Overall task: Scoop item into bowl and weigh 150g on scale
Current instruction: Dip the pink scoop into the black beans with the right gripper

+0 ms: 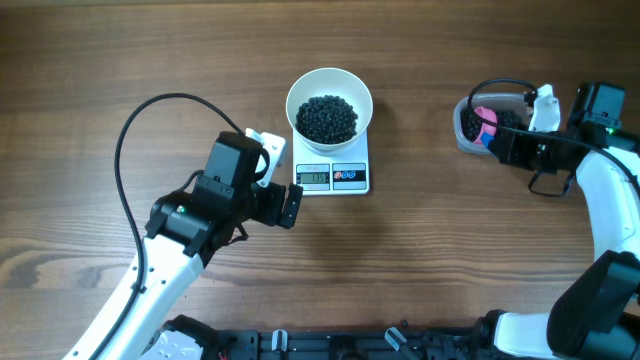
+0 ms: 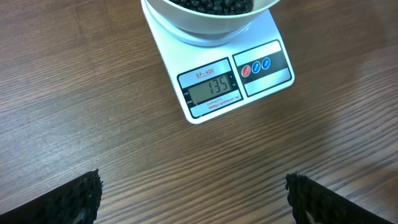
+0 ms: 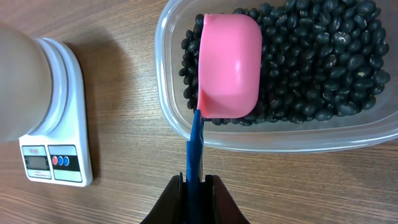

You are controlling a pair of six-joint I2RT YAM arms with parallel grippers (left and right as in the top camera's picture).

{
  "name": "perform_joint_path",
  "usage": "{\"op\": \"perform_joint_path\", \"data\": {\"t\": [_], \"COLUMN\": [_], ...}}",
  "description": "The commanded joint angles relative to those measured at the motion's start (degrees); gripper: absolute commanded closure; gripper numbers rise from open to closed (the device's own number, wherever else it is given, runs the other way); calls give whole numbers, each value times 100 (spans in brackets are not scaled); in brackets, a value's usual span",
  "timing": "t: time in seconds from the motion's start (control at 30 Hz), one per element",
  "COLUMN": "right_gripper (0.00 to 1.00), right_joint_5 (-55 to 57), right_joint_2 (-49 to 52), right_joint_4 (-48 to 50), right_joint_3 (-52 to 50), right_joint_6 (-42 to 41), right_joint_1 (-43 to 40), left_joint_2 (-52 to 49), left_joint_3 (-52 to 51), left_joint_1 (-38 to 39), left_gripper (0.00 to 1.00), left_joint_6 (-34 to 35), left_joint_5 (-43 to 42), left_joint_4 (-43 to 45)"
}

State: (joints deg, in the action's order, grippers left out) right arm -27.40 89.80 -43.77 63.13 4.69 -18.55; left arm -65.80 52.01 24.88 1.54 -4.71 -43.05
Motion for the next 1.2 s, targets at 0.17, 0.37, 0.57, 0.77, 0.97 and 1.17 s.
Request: {"op": "perform_joint_path", "data": {"t": [0.17, 0.37, 0.57, 0.77, 0.97, 1.17], "right_gripper": [96, 96, 96, 96, 96, 96], "right_joint_5": [-424, -575, -763, -1097, -1084, -1091], "right_joint_2": [92, 92, 92, 92, 92, 92], "right_joint_4": [-68, -66, -35, 17, 44, 57], "right_joint_3": [15, 17, 15, 17, 15, 15], "right_joint_6": [-632, -1086, -1180, -719, -621, -647], "right_joint_1": [-11, -157, -352, -382, -389, -529], "left_joint_2": [-22, -22, -22, -22, -22, -22], "left_joint_3": [-28, -28, -28, -28, -28, -28], "left_joint_1": [-26, -26, -26, -26, -26, -26], "left_gripper": [0, 0, 0, 0, 0, 0], "left_joint_6": [-72, -72, -72, -72, -70, -70], "left_joint_5": [31, 31, 31, 31, 31, 31], "left_joint_4": [17, 17, 17, 17, 17, 17]}}
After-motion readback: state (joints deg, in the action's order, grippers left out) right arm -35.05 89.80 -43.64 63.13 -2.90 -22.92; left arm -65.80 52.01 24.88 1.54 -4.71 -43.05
